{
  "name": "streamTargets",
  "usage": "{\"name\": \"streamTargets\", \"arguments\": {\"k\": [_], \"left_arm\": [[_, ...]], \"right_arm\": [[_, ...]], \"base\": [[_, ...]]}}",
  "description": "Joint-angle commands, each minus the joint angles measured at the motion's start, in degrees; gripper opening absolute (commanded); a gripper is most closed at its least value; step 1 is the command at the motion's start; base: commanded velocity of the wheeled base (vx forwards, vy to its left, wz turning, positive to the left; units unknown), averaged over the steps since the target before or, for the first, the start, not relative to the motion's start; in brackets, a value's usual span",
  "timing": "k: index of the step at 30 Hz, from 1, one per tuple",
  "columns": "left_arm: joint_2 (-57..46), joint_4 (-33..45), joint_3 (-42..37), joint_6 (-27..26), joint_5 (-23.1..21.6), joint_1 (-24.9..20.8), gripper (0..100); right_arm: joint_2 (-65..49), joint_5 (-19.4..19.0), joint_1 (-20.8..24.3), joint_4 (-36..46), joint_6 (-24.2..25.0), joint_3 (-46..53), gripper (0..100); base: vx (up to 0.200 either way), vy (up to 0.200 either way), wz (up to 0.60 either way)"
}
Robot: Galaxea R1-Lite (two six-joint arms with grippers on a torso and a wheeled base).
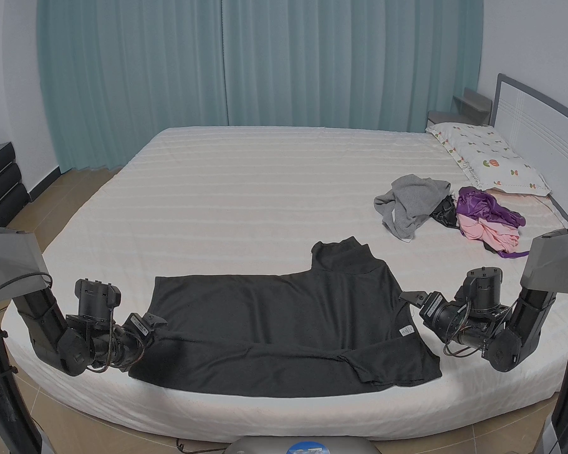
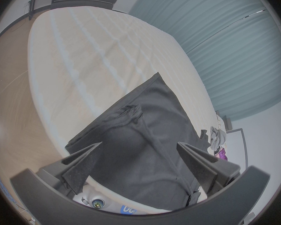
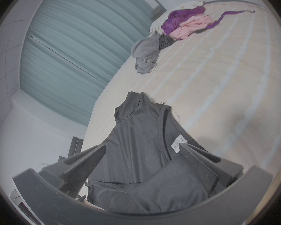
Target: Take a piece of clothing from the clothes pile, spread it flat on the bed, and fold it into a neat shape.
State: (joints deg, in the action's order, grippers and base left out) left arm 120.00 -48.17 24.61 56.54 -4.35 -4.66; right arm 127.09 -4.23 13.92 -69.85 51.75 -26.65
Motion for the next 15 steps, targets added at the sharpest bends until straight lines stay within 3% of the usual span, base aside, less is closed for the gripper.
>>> {"name": "streamTargets", "arguments": {"k": [1,15], "left_arm": [[-0.47,-0.09,-0.09,-0.03,-0.13,0.44,100],[1.37,-0.09,0.96,-0.47,0.22,0.61,100]], "right_arm": [[2.02,-1.75,-1.18,-0.2,0.28,0.11,100],[3.43,-2.27,-1.62,-0.55,0.55,0.72,100]], "base": [[0.0,0.0,0.0],[0.0,0.0,0.0]]}}
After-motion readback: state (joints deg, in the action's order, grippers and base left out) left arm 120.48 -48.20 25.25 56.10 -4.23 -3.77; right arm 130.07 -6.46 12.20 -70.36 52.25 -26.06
